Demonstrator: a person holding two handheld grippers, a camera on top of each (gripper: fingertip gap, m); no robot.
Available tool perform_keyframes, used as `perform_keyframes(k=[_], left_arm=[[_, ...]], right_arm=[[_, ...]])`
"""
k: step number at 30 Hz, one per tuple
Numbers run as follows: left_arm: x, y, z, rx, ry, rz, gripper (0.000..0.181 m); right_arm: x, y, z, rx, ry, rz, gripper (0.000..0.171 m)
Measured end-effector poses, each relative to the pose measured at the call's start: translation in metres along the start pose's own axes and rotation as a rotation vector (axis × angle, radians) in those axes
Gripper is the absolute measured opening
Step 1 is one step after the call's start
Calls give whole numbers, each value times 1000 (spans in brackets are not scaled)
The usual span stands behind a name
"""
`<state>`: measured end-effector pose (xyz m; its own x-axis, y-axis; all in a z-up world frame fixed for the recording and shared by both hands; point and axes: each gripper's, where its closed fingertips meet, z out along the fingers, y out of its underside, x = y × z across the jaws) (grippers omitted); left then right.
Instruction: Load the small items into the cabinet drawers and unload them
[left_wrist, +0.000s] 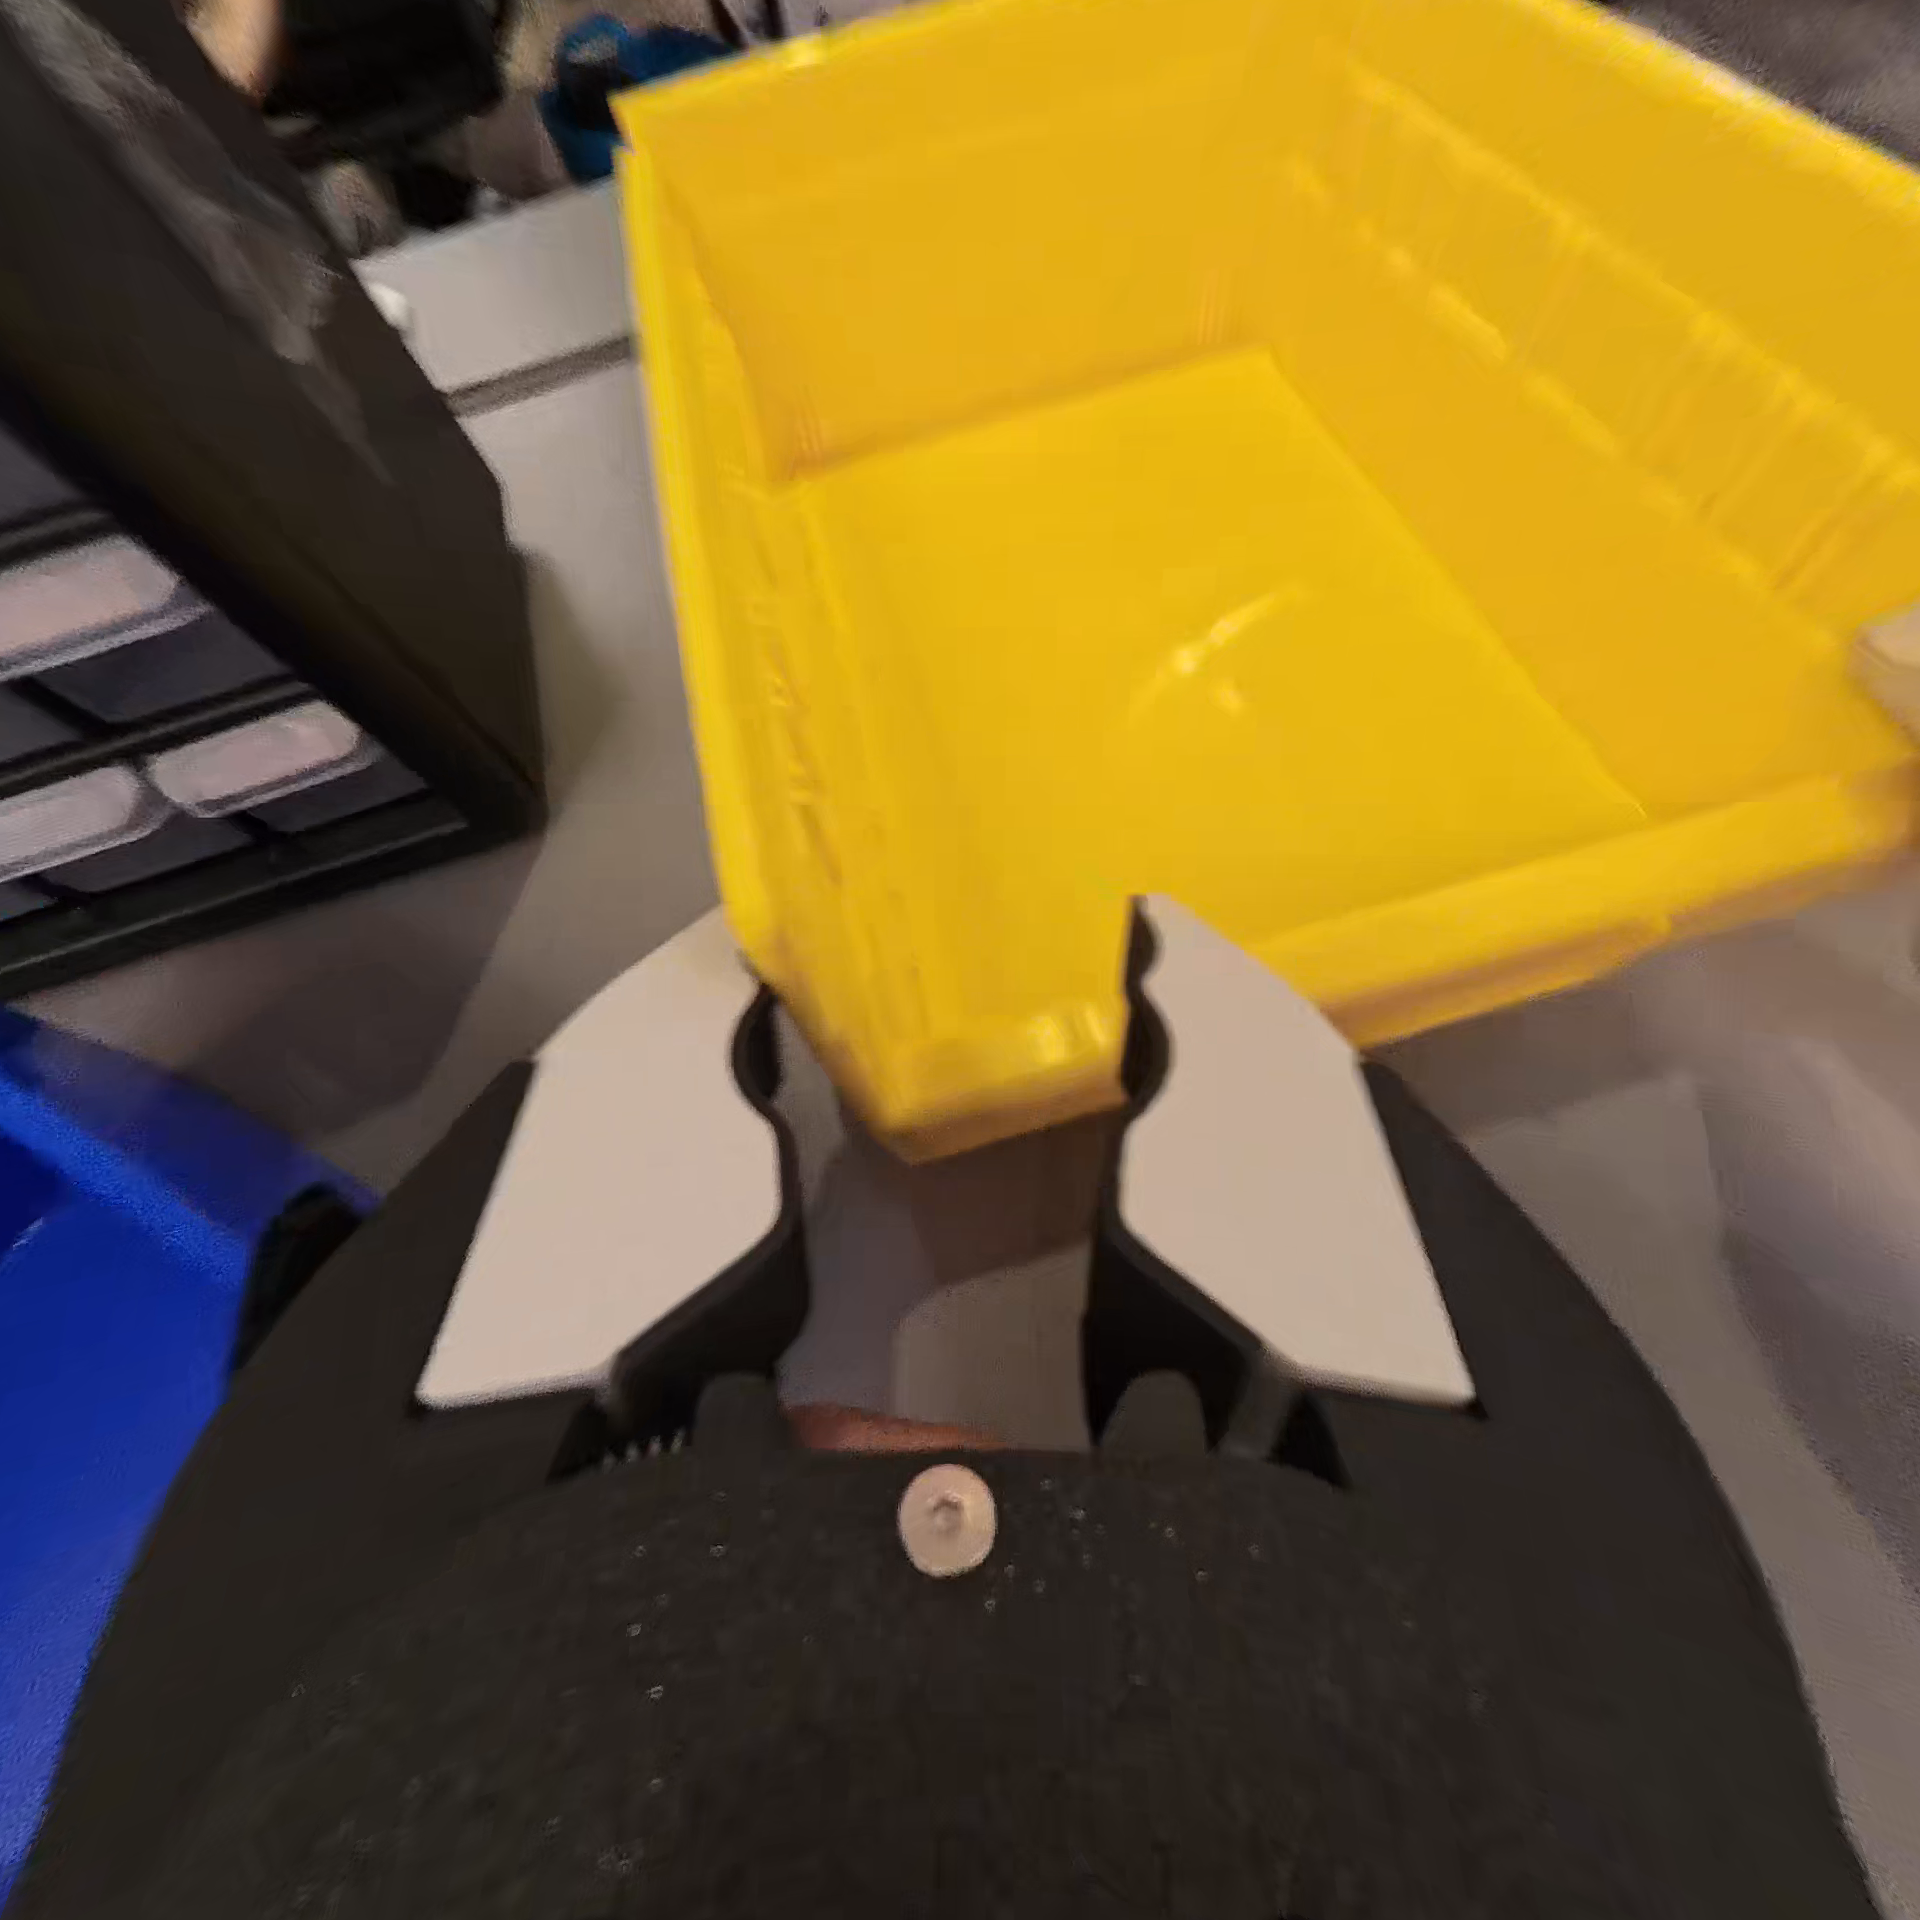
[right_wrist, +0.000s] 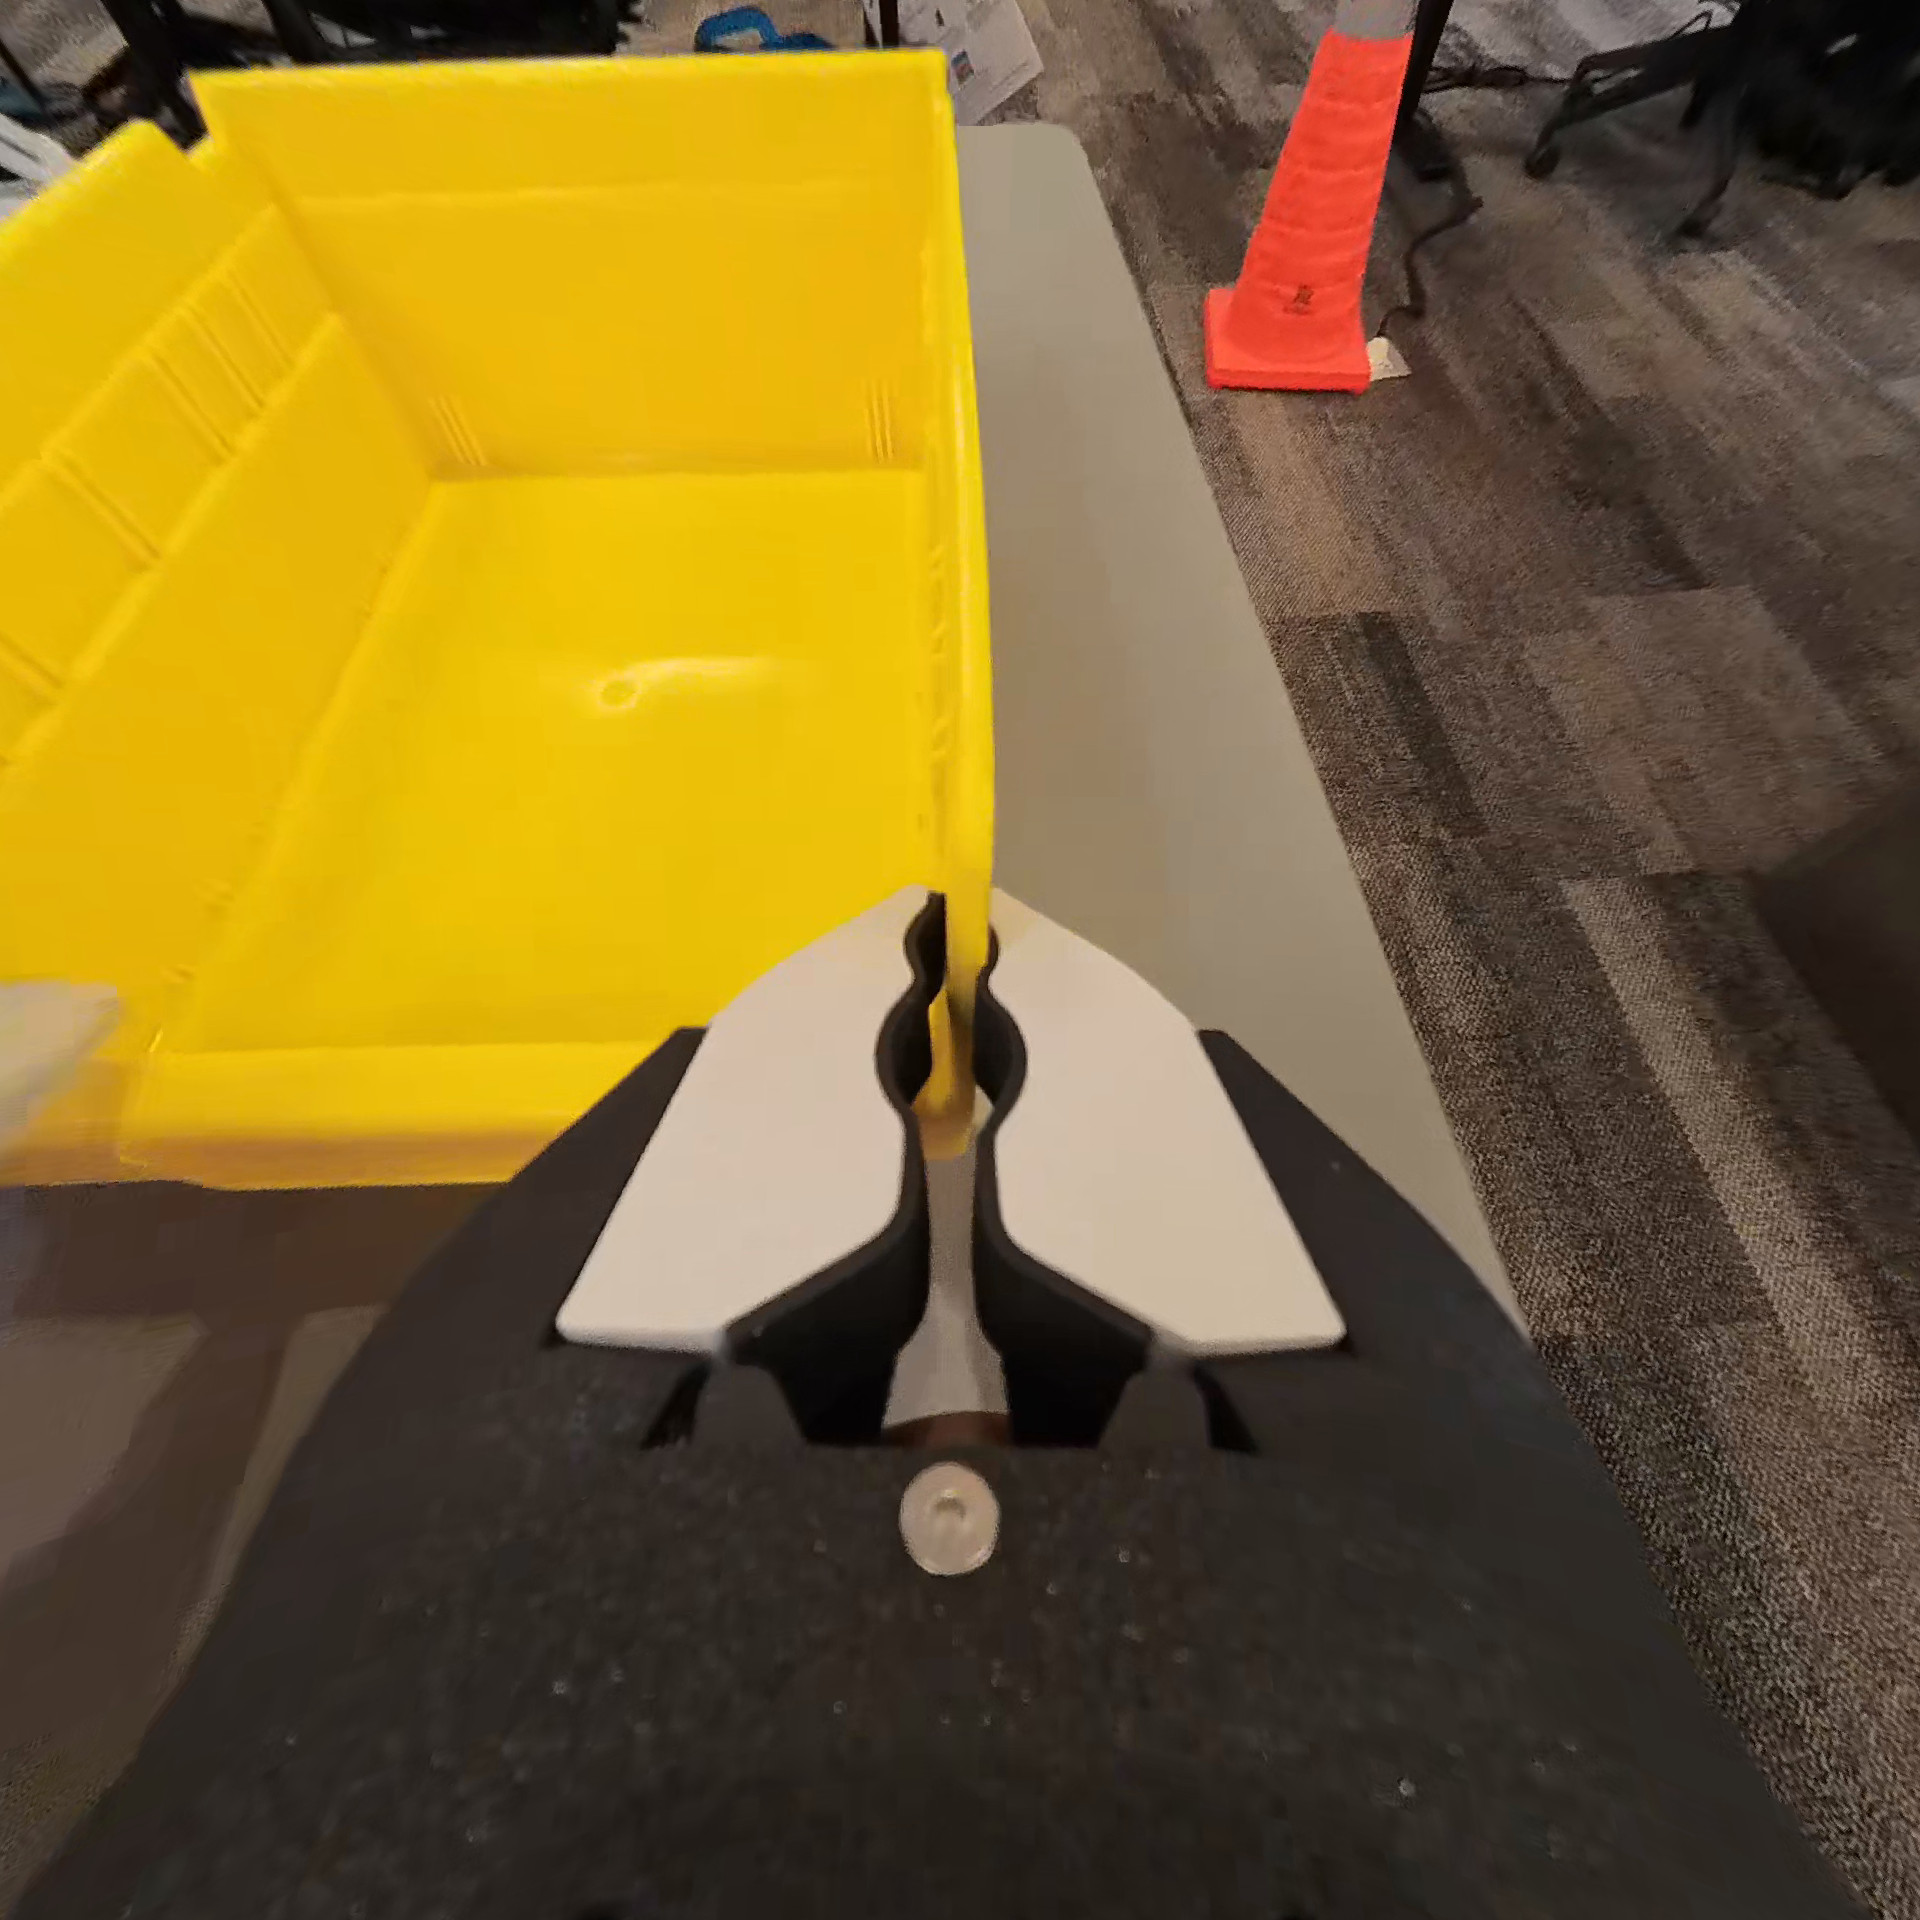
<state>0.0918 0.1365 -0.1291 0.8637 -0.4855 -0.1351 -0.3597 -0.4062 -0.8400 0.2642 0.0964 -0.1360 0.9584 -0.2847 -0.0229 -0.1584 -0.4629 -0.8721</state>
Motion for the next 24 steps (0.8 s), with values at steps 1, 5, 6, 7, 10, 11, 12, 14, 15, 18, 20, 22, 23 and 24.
perform_keyframes(k=[1, 5, 6, 7, 10, 11, 12, 14, 15, 18, 20, 22, 23, 24], left_arm=[[3, 7, 3, -35, 9, 17, 72], [3, 11, 4, -18, 36, -12, 55], [4, 12, 4, -29, 51, -9, 55], [5, 12, 1, -36, 69, -7, 54], [12, 5, -31, -14, 163, -5, 59], [18, 5, -52, -12, 235, 1, 59], [24, 5, -79, -7, 328, 14, 60], [26, 12, -141, 0, 511, 47, 62], [19, 16, -171, 4, 582, 80, 66], [-49, 21, -227, 86, 545, 199, 66], [-115, 31, -243, 94, 463, 229, 63], [-187, 58, -246, 3, 360, 208, 70], [-221, 75, -246, -53, 323, 190, 72], [-251, 90, -245, -89, 298, 170, 70]], right_arm=[[0, 3, 3, -9, 1, 4, 2], [1, -1, 10, 4, -14, 24, 3], [2, -2, 10, 6, -10, 14, 3], [3, -3, 8, 12, 1, 3, 6], [8, -24, -19, 117, 36, -60, 34], [9, -34, -32, 165, 45, -82, 34], [8, -44, -46, 211, 45, -114, 34], [-2, -62, -72, 256, 16, -191, 36], [-11, -69, -83, 260, -14, -229, 40], [-67, -74, -110, 189, -209, -319, 40], [-122, -63, -123, 95, -396, -353, 40], [-177, -49, -130, 5, -560, -387, 39], [-202, -41, -130, -47, -633, -418, 39], [-222, -37, -126, -86, -678, -436, 40]])
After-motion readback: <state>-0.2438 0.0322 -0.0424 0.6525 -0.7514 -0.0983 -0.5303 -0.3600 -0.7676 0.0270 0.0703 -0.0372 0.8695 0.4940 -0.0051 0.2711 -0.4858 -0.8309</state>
